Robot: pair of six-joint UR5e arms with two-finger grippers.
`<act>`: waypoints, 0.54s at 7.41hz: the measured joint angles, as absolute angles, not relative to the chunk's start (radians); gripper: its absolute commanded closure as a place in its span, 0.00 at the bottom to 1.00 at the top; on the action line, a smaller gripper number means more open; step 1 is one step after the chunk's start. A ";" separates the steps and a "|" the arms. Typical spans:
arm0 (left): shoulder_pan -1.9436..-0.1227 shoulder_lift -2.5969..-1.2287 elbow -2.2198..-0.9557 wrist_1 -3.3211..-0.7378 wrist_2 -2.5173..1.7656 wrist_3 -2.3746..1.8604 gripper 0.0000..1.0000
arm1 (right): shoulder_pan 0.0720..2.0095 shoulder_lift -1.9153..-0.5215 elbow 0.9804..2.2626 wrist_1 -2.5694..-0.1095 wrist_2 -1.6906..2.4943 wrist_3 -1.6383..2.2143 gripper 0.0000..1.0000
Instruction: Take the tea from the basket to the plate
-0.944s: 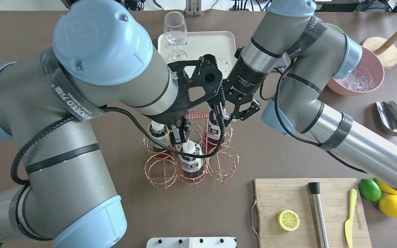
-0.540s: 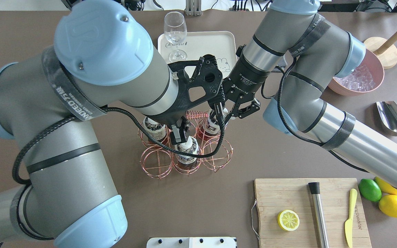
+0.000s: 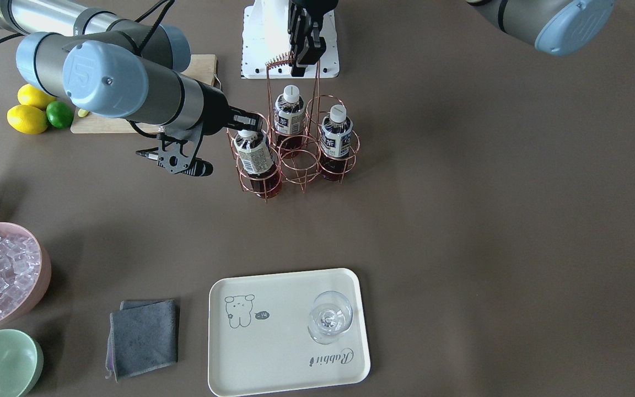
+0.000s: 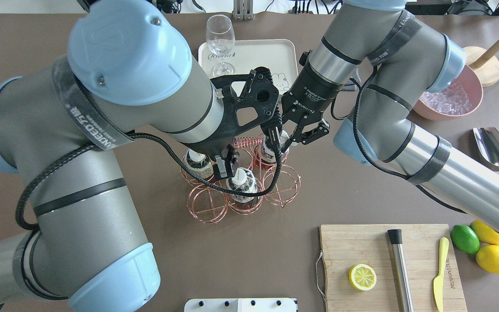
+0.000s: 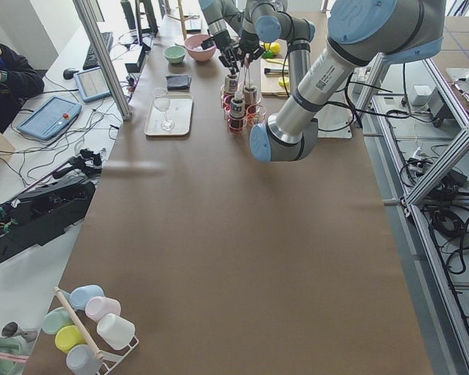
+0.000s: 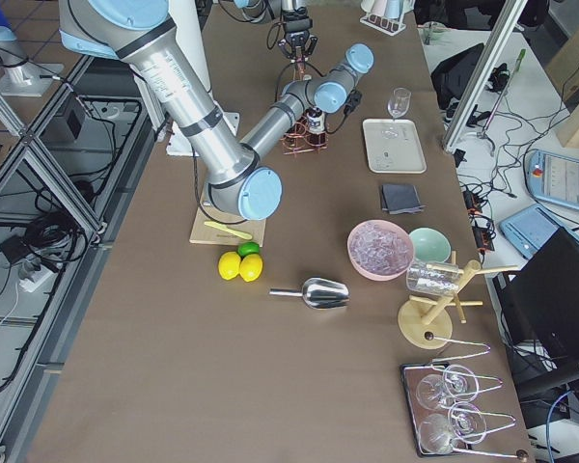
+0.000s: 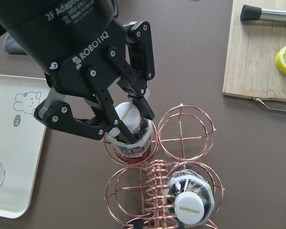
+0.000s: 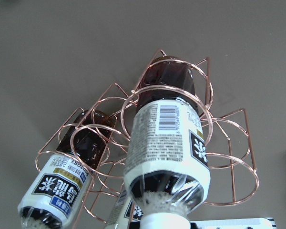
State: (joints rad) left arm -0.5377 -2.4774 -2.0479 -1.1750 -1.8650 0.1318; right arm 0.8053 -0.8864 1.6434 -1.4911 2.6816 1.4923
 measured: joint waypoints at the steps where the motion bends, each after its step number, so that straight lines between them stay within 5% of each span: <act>1: -0.539 -2.477 -2.048 -1.175 -1.865 0.132 1.00 | 0.823 -0.883 1.647 -1.502 2.709 1.492 1.00; 4: -0.539 -2.467 -2.048 -1.186 -1.865 0.132 1.00 | 0.889 -0.863 1.675 -1.577 2.807 1.493 1.00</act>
